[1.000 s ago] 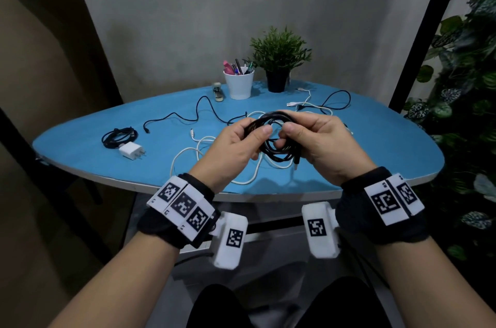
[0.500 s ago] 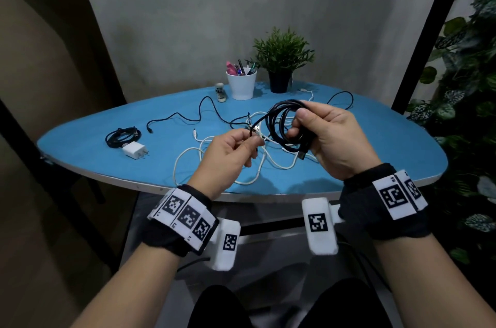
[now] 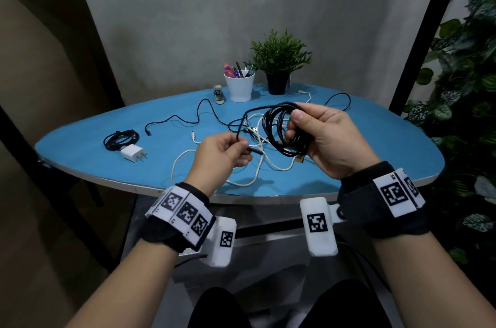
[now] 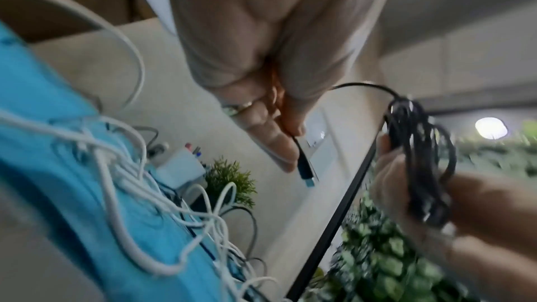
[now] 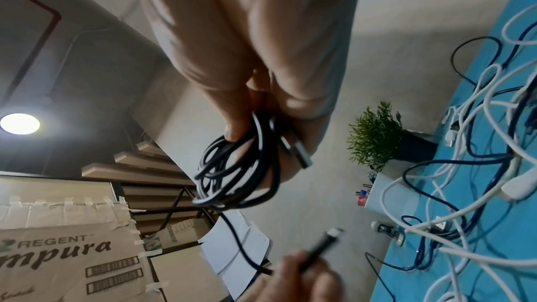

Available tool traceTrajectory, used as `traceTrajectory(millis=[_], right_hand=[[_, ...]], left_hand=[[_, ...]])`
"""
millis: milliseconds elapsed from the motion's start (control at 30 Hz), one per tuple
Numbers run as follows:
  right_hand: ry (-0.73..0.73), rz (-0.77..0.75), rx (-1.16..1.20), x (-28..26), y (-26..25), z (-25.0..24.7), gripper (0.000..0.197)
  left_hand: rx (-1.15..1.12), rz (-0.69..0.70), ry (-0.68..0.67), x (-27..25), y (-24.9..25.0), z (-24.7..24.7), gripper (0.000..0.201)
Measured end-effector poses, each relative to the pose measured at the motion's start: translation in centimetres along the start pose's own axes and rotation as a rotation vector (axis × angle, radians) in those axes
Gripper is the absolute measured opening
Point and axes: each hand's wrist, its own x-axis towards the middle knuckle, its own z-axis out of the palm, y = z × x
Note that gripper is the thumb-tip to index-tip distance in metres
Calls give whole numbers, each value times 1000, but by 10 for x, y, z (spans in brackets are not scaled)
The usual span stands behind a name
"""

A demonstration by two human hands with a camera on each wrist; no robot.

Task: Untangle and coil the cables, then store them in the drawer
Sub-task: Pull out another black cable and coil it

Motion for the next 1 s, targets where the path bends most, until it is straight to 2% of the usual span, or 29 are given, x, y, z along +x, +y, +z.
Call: traceTrajectory(millis=[67,133,300,533,600,700,900,1000], right_hand=[[-4,30,-23,2,4,-1,18],[-7,45,-46,3,8,0,18],[-18,71,-140,6,15,0,19],[7,-4,-190,9,18,-1,20],[6,-12,-187,10,19,-1,19],[2,-9,-203,10,20,-1,19],[2,-15,-212,9,25,2,21],[18,-38,-221,7,26,3,23]], left_hand=[[-228,-35,10,-1,5,2,12],[-363,-49,-9,-3,10,6,10],[-464,-30,-176,-7,16,15,16],[-391,-114,-380,-12,23,20,45],[-294,-87,-418,-14,23,20,36],[-204,-79,-438,-14,23,20,8],[-212,-131,-450,-14,25,24,27],[-217,-150,-426,-14,22,29,27]])
